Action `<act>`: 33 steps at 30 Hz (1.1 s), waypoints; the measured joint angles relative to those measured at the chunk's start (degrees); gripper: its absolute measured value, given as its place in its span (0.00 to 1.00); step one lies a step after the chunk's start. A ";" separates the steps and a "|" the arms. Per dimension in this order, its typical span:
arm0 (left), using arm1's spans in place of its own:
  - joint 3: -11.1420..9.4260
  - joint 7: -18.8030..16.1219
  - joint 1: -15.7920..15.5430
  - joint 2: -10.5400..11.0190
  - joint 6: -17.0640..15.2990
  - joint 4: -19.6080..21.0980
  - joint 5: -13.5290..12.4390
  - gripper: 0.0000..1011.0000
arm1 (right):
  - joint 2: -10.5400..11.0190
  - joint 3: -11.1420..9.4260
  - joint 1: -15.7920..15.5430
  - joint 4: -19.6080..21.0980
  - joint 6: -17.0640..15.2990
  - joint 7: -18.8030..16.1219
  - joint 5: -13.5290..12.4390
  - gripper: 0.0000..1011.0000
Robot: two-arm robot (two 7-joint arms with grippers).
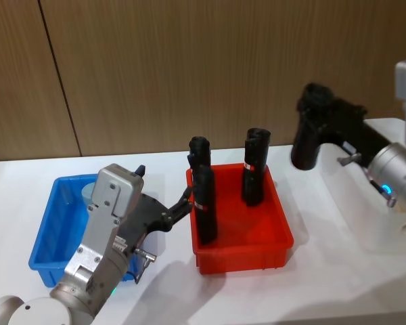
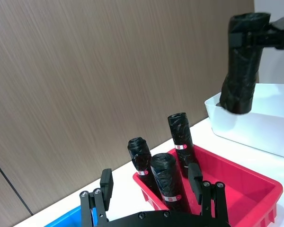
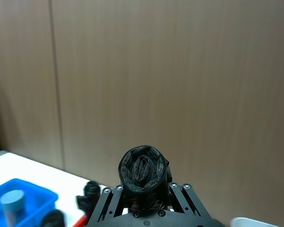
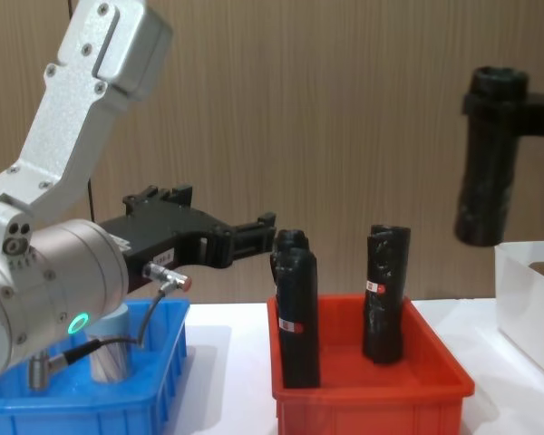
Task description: Pick the cotton swabs from the blue box and place them into the white box.
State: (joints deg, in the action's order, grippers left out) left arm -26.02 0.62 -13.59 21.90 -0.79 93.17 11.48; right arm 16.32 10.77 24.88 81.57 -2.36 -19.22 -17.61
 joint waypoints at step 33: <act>0.00 0.00 0.00 0.00 0.00 0.00 0.00 0.99 | 5.81 -6.25 -2.81 0.54 -3.95 12.53 2.72 0.63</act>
State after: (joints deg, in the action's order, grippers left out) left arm -26.02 0.62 -13.59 21.89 -0.79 93.17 11.48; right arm 22.13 4.52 22.08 82.11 -6.31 -6.69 -14.89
